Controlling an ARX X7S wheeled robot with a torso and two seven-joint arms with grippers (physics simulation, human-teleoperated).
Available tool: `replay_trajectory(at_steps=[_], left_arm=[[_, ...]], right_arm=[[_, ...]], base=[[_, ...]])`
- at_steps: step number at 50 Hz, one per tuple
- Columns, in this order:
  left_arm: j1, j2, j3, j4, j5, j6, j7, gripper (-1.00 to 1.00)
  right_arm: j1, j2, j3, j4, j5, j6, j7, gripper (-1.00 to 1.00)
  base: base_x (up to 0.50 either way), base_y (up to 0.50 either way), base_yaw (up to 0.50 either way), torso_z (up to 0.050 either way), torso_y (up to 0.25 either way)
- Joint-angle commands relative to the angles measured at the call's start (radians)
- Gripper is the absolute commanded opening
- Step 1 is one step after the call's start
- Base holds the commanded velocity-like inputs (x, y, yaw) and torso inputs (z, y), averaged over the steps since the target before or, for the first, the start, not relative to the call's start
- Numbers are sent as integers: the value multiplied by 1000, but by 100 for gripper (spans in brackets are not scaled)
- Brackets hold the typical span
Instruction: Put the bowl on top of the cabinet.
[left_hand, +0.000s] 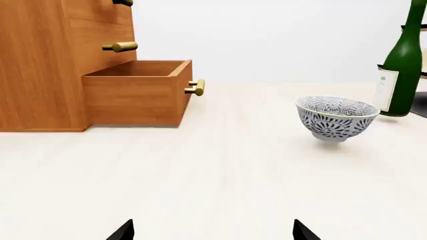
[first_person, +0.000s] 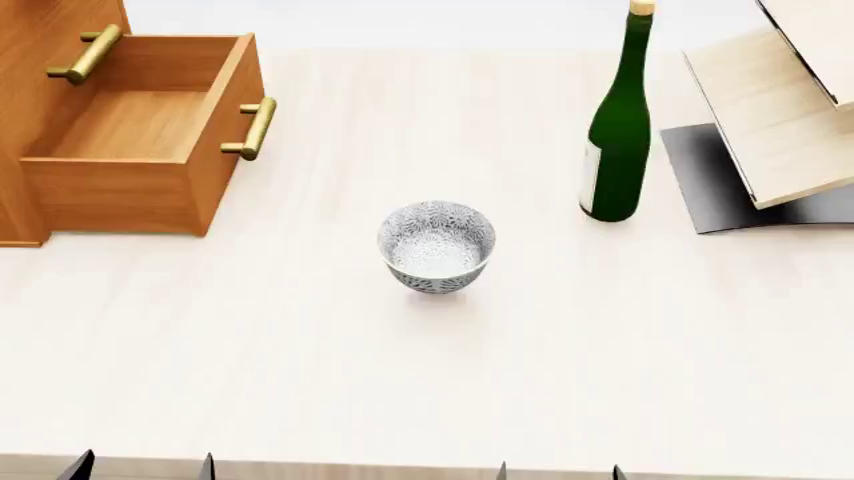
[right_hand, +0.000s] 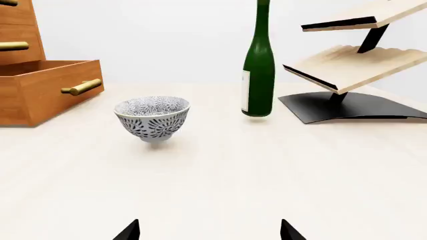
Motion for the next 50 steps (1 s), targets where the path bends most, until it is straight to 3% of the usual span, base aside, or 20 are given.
replay_trajectory(at_steps=[1, 18, 24, 34, 42, 50], left_arm=[[1, -16, 17, 4, -23, 4, -14, 100], [0, -55, 56, 8, -88, 8, -60, 100], [1, -72, 87, 9, -78, 2, -59, 100], [26, -97, 73, 136, -137, -52, -63, 100], [30, -148, 57, 215, -93, -31, -92, 100], [31, -198, -19, 410, -126, -121, -127, 100]], right_arm=[[3, 16, -22, 2, 9, 8, 21, 100], [6, 57, -68, 4, 52, 14, 73, 100], [17, 64, -61, -9, 99, 87, 76, 100], [19, 88, -49, -93, 142, 177, 104, 100], [50, 164, -26, -274, 154, 269, 103, 100], [80, 228, 50, -446, 200, 361, 122, 100]], base=[[0, 0, 0, 0, 0], [0, 0, 0, 0, 0], [0, 0, 0, 0, 0], [0, 0, 0, 0, 0], [0, 0, 0, 0, 0], [0, 0, 0, 0, 0]])
